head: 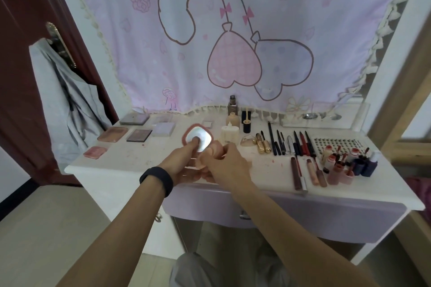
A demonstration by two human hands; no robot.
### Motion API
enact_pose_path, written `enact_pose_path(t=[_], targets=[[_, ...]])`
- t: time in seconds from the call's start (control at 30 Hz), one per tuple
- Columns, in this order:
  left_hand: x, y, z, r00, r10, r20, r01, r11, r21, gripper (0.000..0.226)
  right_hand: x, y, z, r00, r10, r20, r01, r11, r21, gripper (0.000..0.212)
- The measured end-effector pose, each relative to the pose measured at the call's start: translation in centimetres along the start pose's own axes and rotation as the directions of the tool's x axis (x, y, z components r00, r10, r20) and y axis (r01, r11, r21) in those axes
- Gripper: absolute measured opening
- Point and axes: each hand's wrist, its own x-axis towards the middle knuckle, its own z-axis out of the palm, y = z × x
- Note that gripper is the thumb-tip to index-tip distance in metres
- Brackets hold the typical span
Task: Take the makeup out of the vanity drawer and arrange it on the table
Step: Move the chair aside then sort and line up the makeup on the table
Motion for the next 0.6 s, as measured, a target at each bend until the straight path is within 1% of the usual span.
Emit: enact_pose_path(t=[0.03, 0.07, 0.1, 0.13, 0.2, 0.27, 0.33, 0.43, 0.53, 0.6], targets=[[0.0, 0.0, 0.0, 1.000, 0.011, 0.023, -0.010, 1.000, -0.014, 0.055, 0.0, 0.4, 0.3, 0.992, -0.115, -0.048, 0.104, 0.977, -0.184, 0.028], [-0.1, 0.1, -0.1, 0.999, 0.024, 0.045, -0.023, 0.999, -0.037, 0.054, -0.1, 0.8, 0.5, 0.974, -0.218, -0.066, 0.189, 0.935, -0.300, 0.025], [-0.1, 0.1, -0.1, 0.997, 0.037, 0.063, -0.033, 0.998, -0.060, 0.053, -0.2, 1.2, 0.8, 0.956, -0.286, -0.072, 0.245, 0.906, -0.344, 0.024], [-0.2, 0.1, -0.2, 0.996, 0.047, 0.076, -0.041, 0.996, -0.077, 0.051, -0.2, 1.6, 1.0, 0.945, -0.318, -0.078, 0.273, 0.896, -0.350, 0.024], [-0.5, 0.1, -0.3, 0.993, 0.059, 0.098, -0.051, 0.995, -0.083, 0.051, 0.0, 2.2, 1.3, 0.940, -0.327, -0.099, 0.281, 0.903, -0.324, 0.025], [-0.8, -0.1, -0.3, 0.987, 0.058, 0.151, -0.053, 0.998, -0.038, 0.053, 0.1, 2.8, 1.4, 0.937, -0.324, -0.129, 0.277, 0.916, -0.290, 0.026], [-1.1, -0.3, -0.1, 0.980, 0.070, 0.186, -0.074, 0.997, 0.016, 0.049, 0.1, 3.2, 1.6, 0.932, -0.328, -0.155, 0.282, 0.923, -0.262, 0.027], [-1.2, -0.2, 0.1, 0.981, 0.110, 0.159, -0.112, 0.994, 0.007, 0.049, 0.0, 3.8, 1.8, 0.928, -0.338, -0.159, 0.307, 0.932, -0.191, 0.031], [-1.2, 0.4, -0.1, 0.975, 0.139, 0.173, -0.144, 0.989, 0.017, 0.055, 0.0, 4.2, 2.0, 0.950, -0.298, -0.097, 0.295, 0.954, -0.051, 0.029], [-1.3, 0.7, -0.4, 0.968, 0.155, 0.196, -0.170, 0.983, 0.063, 0.051, 0.0, 4.4, 1.8, 0.964, -0.265, -0.012, 0.265, 0.964, 0.034, 0.028]])
